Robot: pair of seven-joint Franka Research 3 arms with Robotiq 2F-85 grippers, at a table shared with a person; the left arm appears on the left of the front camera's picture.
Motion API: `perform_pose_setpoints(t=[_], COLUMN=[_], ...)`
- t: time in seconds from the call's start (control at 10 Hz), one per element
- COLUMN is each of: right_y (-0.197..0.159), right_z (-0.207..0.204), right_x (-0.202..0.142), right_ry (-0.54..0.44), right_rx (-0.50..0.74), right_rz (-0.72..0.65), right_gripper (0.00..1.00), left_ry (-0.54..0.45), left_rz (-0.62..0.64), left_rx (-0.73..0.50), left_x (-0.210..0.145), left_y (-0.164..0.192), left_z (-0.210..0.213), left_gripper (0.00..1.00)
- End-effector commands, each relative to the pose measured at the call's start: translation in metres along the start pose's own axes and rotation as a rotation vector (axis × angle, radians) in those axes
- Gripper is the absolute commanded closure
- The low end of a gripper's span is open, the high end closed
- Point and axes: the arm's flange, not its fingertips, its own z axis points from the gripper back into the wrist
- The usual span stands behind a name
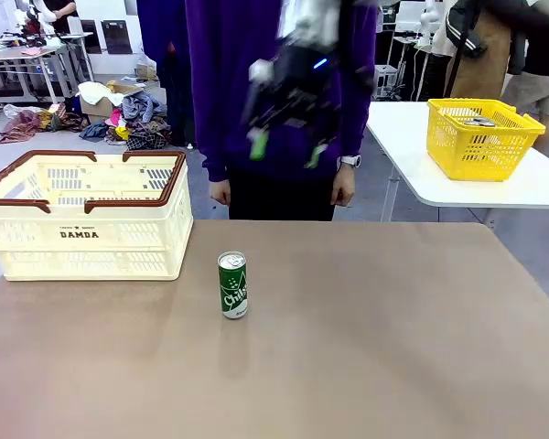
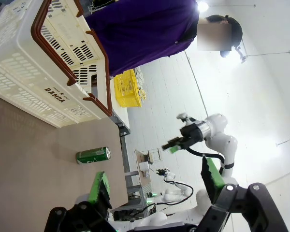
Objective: Place the drinks into the Shopping basket.
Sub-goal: Pick up one drink and place it into the Shopping basket.
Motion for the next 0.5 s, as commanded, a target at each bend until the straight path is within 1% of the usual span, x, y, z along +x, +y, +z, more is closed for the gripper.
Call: perform_pose_setpoints(t=[0.0,0.1,0.2,0.3,0.4], right_y=[-0.136,-0.193,-0.256,-0.305,-0.348], right_z=[0.026,0.039,0.04,0.031,0.017], right_x=[-0.082,-0.121,-0.159,-0.185,-0.204], right_ry=[-0.11,-0.142,-0.16,-0.195,-0.203], right_rx=[0.243,0.356,0.496,0.624,0.745], right_rz=[-0.097,-0.109,-0.1,-0.096,-0.033], right_gripper=[0.0,0.0,0.0,0.0,0.0], left_ry=[-0.001,-0.001,-0.001,-0.001,-0.001], left_rz=[0.001,0.001,0.001,0.001,0.001], left_rx=[-0.022,-0.022,-0.022,-0.022,-0.022], left_x=[0.0,0.0,0.0,0.0,0.0], left_y=[-0.003,-0.003,-0.003,-0.003,-0.003], left_z=[0.001,0.001,0.001,0.001,0.001], left_gripper=[0.0,0.0,0.0,0.0,0.0])
